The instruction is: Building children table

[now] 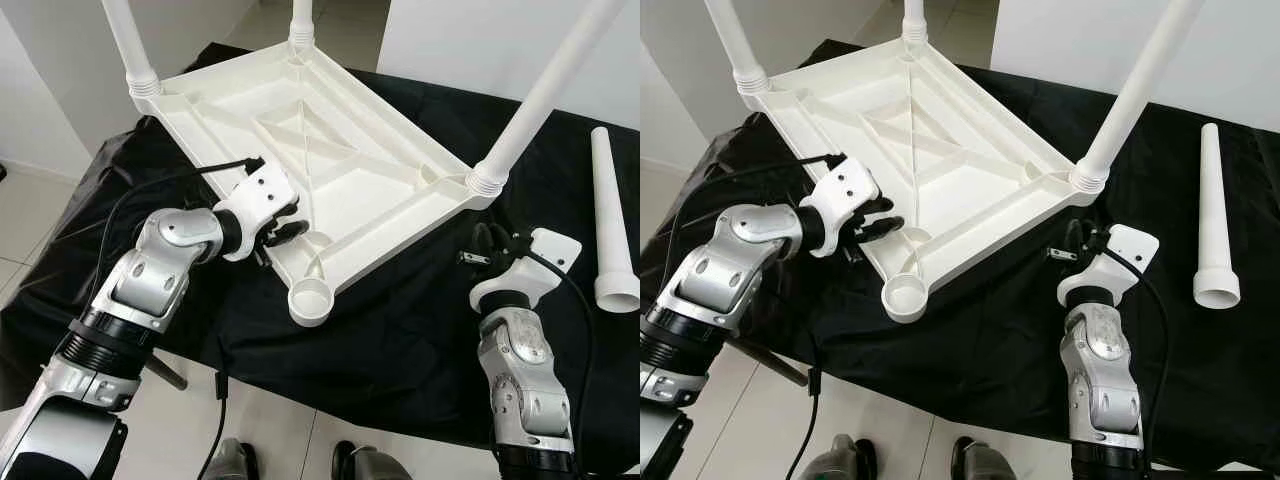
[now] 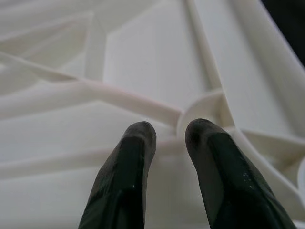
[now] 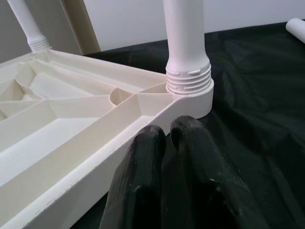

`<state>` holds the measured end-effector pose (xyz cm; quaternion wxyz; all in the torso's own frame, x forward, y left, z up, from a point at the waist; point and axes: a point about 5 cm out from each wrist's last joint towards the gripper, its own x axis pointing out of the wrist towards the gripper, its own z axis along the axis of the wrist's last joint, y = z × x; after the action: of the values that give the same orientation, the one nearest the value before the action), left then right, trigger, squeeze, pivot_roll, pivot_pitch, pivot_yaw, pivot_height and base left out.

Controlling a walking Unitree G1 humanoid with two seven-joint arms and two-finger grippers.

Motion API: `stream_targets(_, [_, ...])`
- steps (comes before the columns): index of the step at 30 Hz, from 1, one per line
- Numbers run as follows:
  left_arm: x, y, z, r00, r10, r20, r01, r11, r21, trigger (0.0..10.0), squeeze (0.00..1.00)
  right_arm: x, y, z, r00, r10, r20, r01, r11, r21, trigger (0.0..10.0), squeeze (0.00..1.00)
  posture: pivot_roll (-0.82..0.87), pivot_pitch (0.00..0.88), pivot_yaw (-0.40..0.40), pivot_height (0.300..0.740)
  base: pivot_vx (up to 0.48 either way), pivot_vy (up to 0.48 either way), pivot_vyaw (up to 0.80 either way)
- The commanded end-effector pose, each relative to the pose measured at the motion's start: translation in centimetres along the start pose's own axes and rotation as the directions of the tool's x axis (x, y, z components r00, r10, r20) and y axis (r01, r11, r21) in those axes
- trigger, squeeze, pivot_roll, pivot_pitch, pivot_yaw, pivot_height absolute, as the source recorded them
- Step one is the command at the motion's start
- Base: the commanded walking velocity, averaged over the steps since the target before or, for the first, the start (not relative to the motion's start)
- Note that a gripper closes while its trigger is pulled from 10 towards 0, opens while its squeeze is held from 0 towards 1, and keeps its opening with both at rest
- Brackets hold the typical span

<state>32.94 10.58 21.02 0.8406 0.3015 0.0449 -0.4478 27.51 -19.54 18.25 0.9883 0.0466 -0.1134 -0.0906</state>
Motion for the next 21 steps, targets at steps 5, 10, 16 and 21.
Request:
stream_targets(5, [0.9, -1.3, -1.6, 0.997, -0.002, -0.083, 0.008, 0.997, 0.073, 10.0, 0.0, 0.0, -0.4, -0.3, 0.999, -0.007, -0.033, 0.006, 1.0, -0.02, 10.0, 0.0, 0.03, 0.195, -0.053, 0.74, 0.0, 0.0, 0.0])
stream_targets(10, [1.2, -1.9, -1.5, 0.996, -0.027, -0.08, 0.034, 0.996, 0.088, 10.0, 0.0, 0.3, -0.4, -0.3, 0.999, -0.005, -0.044, 0.004, 1.0, -0.019, 10.0, 0.0, 0.02, 0.204, -0.051, 0.74, 0.0, 0.0, 0.0])
stream_targets(16, [1.9, -2.9, -0.7, 0.995, -0.078, -0.055, 0.084, 0.989, 0.121, 10.0, 0.0, 1.7, -0.5, -1.0, 0.993, -0.062, -0.1, 0.059, 0.998, -0.034, 10.0, 0.0, 0.02, 0.221, -0.047, 0.74, 0.0, 0.0, 0.0])
stream_targets(21, [2.0, -3.2, -0.5, 0.994, -0.101, -0.047, 0.106, 0.985, 0.136, 10.0, 0.0, 2.6, -0.7, -1.4, 0.987, -0.116, -0.114, 0.111, 0.993, -0.05, 10.0, 0.0, 0.03, 0.228, -0.044, 0.74, 0.0, 0.0, 0.0])
